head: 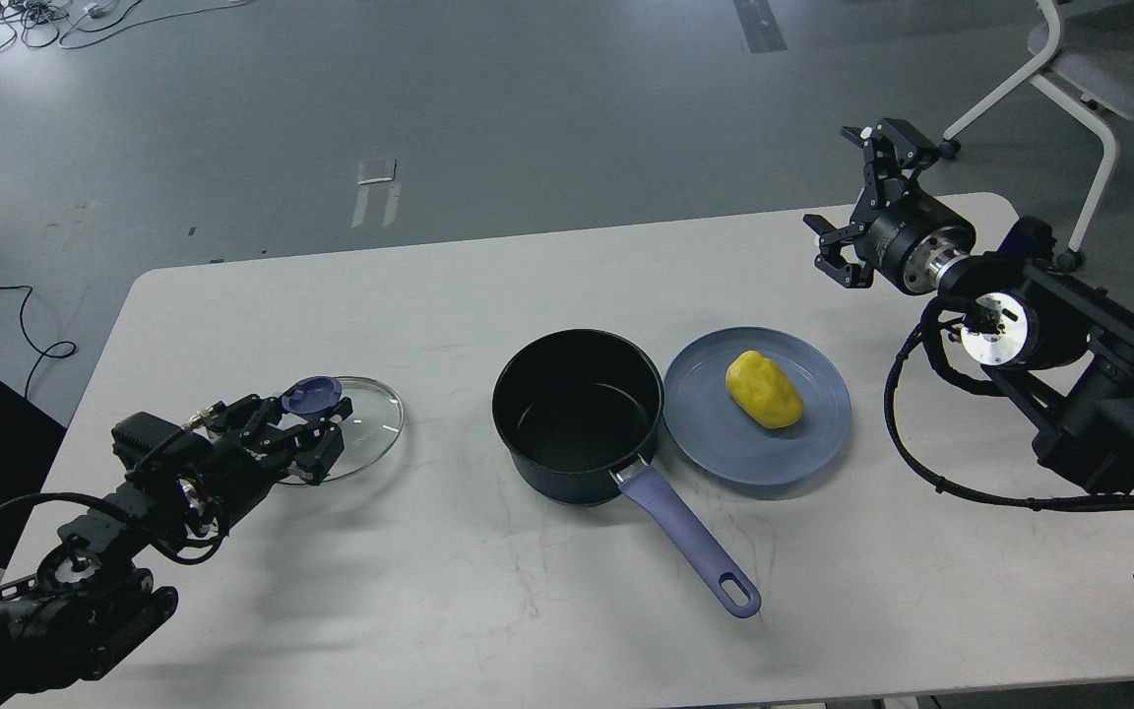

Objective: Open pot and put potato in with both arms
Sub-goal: 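Lift the glass lid off the saucepan and set it down beside it, then release the lid and raise the left gripper away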

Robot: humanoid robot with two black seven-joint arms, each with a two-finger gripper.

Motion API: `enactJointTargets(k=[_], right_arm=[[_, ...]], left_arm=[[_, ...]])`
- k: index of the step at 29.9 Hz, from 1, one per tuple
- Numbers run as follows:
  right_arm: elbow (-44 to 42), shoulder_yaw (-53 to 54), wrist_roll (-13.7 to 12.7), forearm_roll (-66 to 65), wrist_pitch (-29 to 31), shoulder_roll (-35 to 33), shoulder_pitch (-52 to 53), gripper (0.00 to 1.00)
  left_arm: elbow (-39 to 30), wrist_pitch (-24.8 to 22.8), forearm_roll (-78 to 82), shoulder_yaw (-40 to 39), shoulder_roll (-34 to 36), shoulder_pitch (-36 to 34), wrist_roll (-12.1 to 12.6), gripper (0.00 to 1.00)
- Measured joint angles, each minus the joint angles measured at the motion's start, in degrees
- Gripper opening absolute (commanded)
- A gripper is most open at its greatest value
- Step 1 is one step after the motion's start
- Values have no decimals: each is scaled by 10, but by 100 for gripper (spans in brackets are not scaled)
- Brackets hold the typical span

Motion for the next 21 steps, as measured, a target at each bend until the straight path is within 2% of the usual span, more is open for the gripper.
enactJointTargets(k=[2,4,5,21], right_arm=[[0,0,0,0,0,0,0,100],[0,0,0,0,0,0,0,100],[0,0,0,0,0,0,0,100],[0,0,0,0,0,-2,-5,100]], left_arm=[[5,0,0,0,-6,2,0,47],[10,0,0,0,-13,2,0,91],[11,0,0,0,-15,2,0,95],[-1,0,-68,0,-17,0,0,98]])
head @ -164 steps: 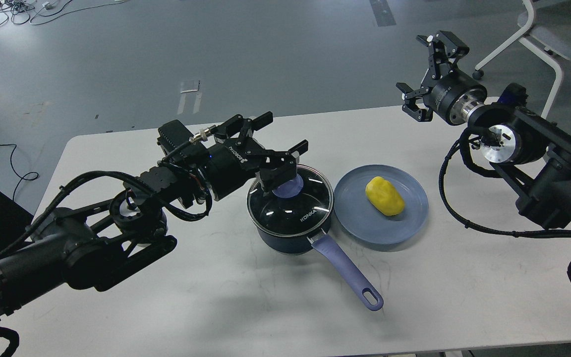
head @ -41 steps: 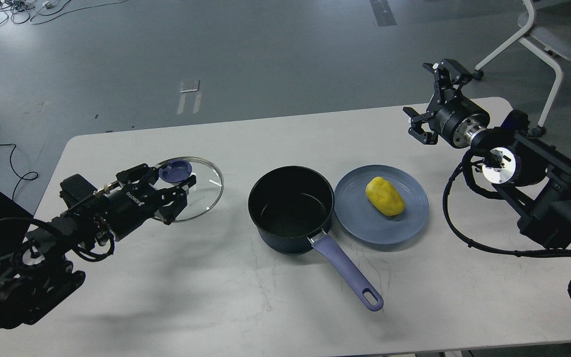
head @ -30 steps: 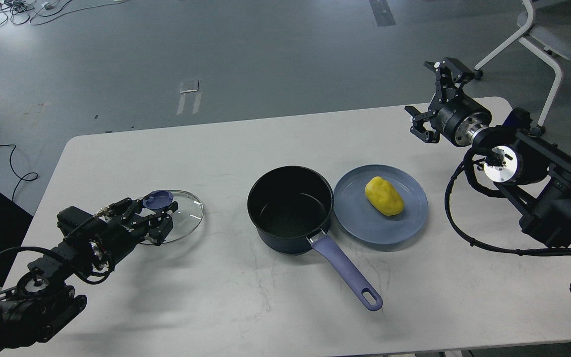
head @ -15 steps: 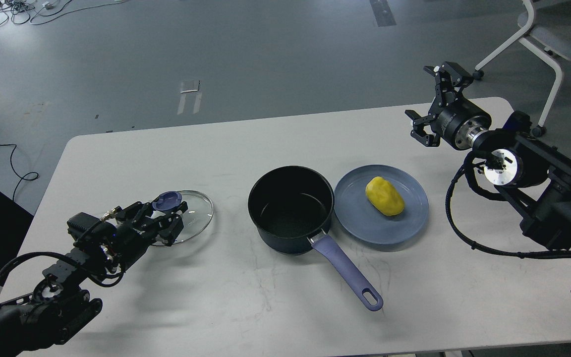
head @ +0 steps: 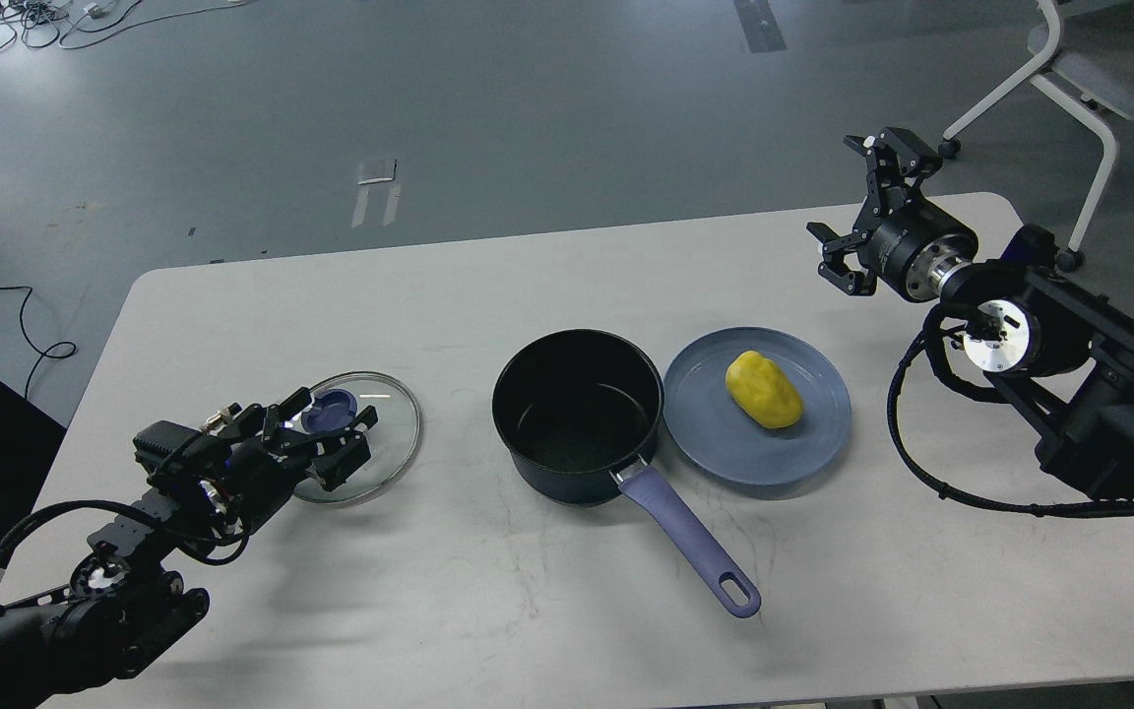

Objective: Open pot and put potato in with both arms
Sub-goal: 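Release the lid and raise the left gripper away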

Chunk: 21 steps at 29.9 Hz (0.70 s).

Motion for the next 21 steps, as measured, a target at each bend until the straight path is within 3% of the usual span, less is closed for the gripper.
enactJointTargets(k=[5,8,12,14,18,21], right_arm=[[1,-5,2,-4,3,0,0,100],[4,-36,23,-17,3,-2,8,100],[12,-136,115,-77,2,-37,43,100],[20,-186,147,-109,0,-54,62,100],[52,-287,185,-197,-8,-96,96,100],[82,-347,195,-300,-9,-132,110,100]], left_arm=[[-52,0,-130,-1,18,-20,0,98],[-90,0,-195,-3,40,-47,0,98],[-143,0,-315,-21,63,-97,0,98],[-153,-3,-395,-27,66,-120,0,98],[-156,-116,-572,-33,70,-181,8,98],[-151,-200,-668,-46,71,-205,66,98]])
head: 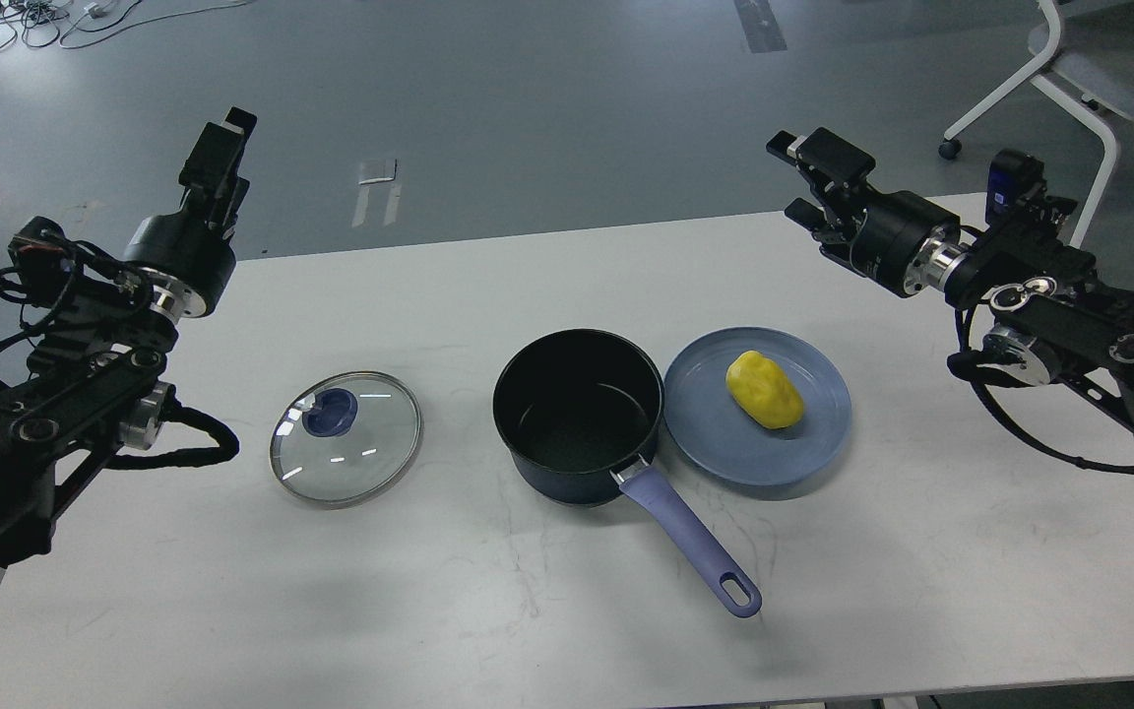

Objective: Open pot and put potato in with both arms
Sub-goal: 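Release the lid and raise the left gripper away, then lower the right gripper onto the yellow potato on the plate and grasp it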

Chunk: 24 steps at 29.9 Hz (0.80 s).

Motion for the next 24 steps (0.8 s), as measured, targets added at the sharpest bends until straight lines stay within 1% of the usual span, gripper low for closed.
enactJointTargets(k=[3,4,6,8,10,12,14,22,24], right_arm=[[17,-48,4,-126,-5,-14,10,100],[19,-60,5,-160,-8,-15,11,100],[16,-80,12,-208,-19,-16,11,100],[10,-106,29,-246,-39,-15,9,100],[2,-135,37,-269,-60,-9,8,100],[-8,-156,40,-278,-75,4,9,100],[-18,-168,40,-280,-82,15,12,100],[-56,-203,41,-282,-84,48,20,100],[-66,-216,41,-282,-84,53,23,99]], left_arm=[[1,-78,-80,-45,-6,-12,84,98],[1,-97,-97,-62,-11,-12,109,98],[-3,-120,-117,-96,-25,-13,151,98],[-8,-131,-126,-121,-42,-8,192,98],[-17,-138,-132,-142,-60,5,219,98],[-26,-146,-136,-156,-73,22,230,98],[-32,-152,-137,-167,-82,32,232,98],[-38,-163,-135,-176,-92,49,227,98],[-37,-163,-132,-173,-90,49,222,98]])
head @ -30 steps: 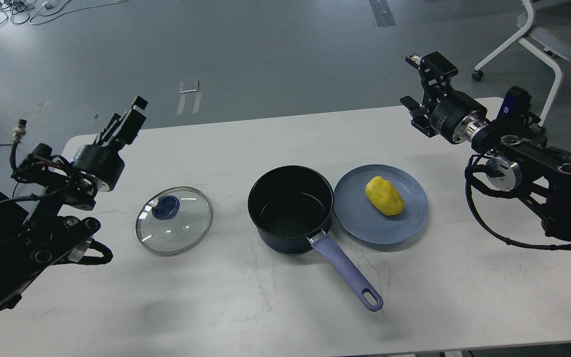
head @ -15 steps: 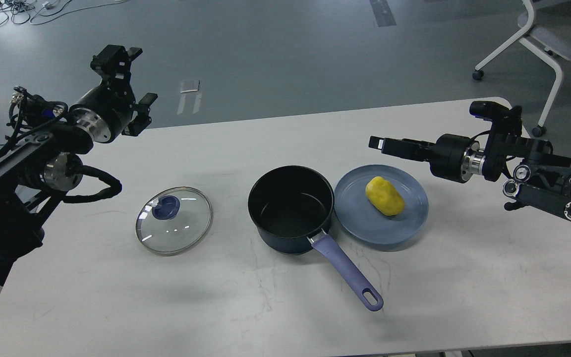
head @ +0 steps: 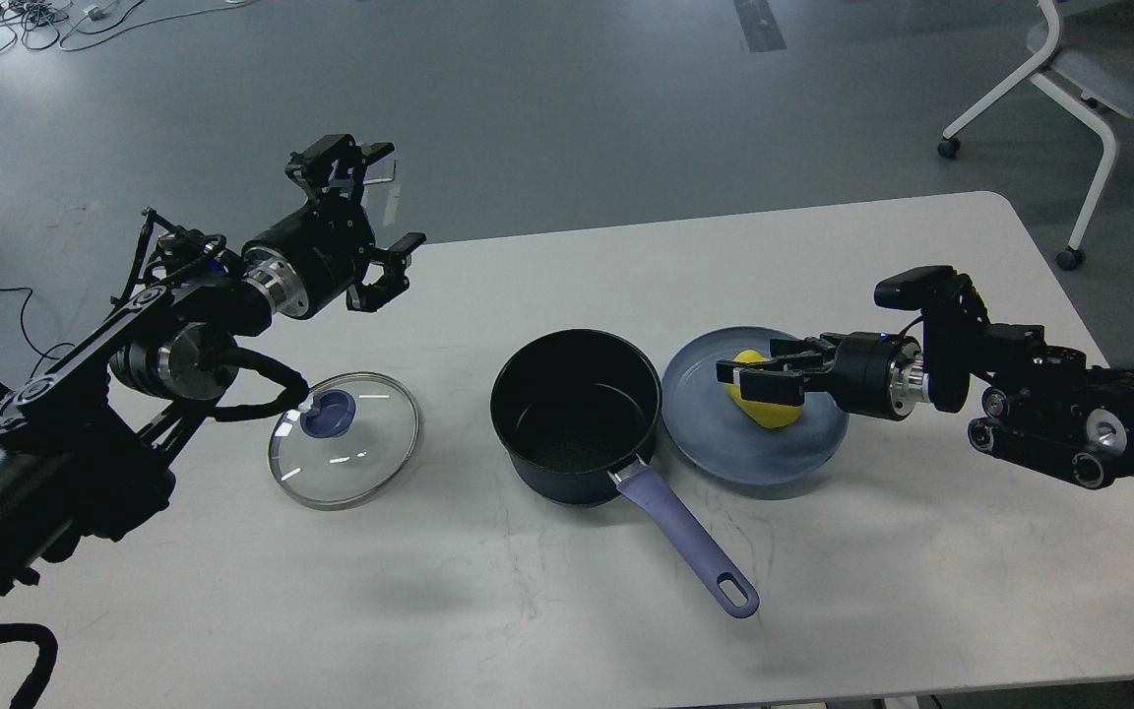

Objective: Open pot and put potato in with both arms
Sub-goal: 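Lower the right gripper onto the yellow potato on the plate and grasp it, then carry the potato with the right gripper over the open saucepan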

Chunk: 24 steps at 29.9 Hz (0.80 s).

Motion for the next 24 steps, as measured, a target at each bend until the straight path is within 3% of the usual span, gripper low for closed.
enactJointTargets(k=[2,6,12,15,24], right_arm=[[-4,-15,0,0,0,4,4,95],[-7,-52,0,0,0,14,13,67],[-20,-79,0,0,0,20,19,38],[-22,-83,0,0,0,26,24,32],[-12,-74,0,7,-7,33,86,32]], left_arm=[[1,0,2,3,2,0,-8,98],[1,-1,2,5,4,0,-14,98],[1,-1,1,5,6,8,-12,98],[1,2,1,5,7,9,-14,98],[1,3,2,5,13,13,-16,98]])
